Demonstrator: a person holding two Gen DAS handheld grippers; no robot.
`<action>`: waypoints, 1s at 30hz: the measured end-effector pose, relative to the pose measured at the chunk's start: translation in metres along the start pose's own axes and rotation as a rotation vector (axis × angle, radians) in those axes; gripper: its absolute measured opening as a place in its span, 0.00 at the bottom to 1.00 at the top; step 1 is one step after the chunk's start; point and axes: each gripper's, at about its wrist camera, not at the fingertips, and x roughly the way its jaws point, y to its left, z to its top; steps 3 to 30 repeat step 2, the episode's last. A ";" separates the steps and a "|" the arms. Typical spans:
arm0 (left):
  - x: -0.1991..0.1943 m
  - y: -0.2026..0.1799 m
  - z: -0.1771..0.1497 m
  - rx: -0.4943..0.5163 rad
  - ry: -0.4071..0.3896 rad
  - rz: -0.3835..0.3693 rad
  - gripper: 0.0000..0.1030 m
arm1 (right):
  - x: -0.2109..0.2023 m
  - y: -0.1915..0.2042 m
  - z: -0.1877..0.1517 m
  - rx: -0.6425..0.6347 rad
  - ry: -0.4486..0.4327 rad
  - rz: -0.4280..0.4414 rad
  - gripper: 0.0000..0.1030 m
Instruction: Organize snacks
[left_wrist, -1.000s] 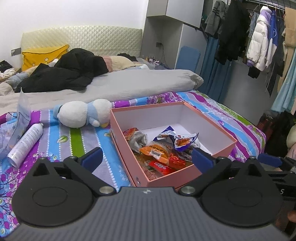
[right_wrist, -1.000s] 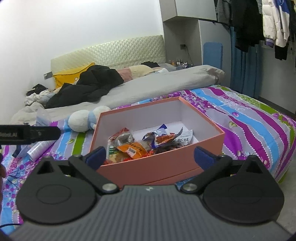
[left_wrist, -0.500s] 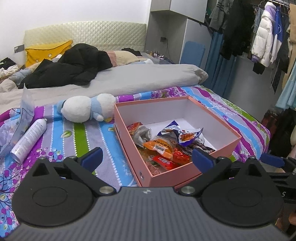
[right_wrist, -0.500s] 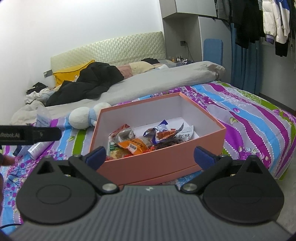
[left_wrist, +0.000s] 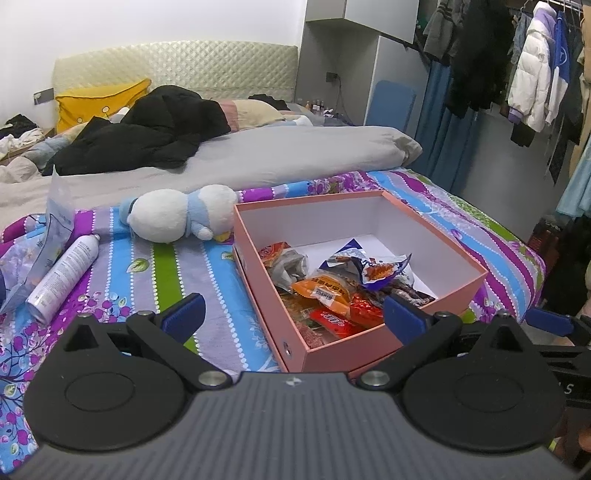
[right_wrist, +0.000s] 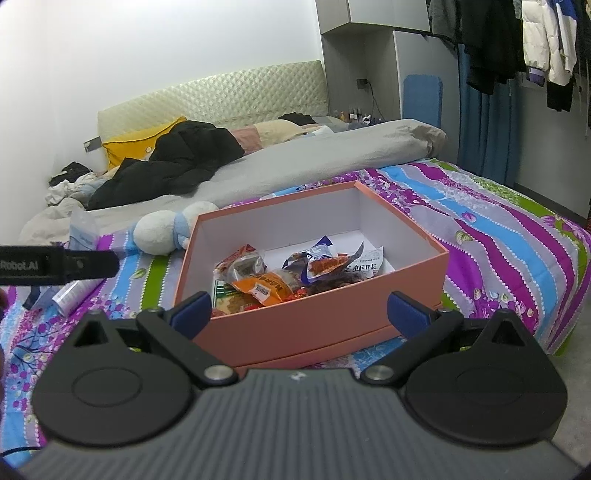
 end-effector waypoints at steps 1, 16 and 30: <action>0.000 0.000 0.000 -0.003 0.001 0.001 1.00 | 0.000 0.000 0.000 -0.001 0.000 -0.002 1.00; 0.000 0.002 0.000 -0.006 0.000 -0.001 1.00 | 0.000 0.000 0.000 0.000 0.000 0.000 1.00; 0.000 0.002 0.000 -0.006 0.000 -0.001 1.00 | 0.000 0.000 0.000 0.000 0.000 0.000 1.00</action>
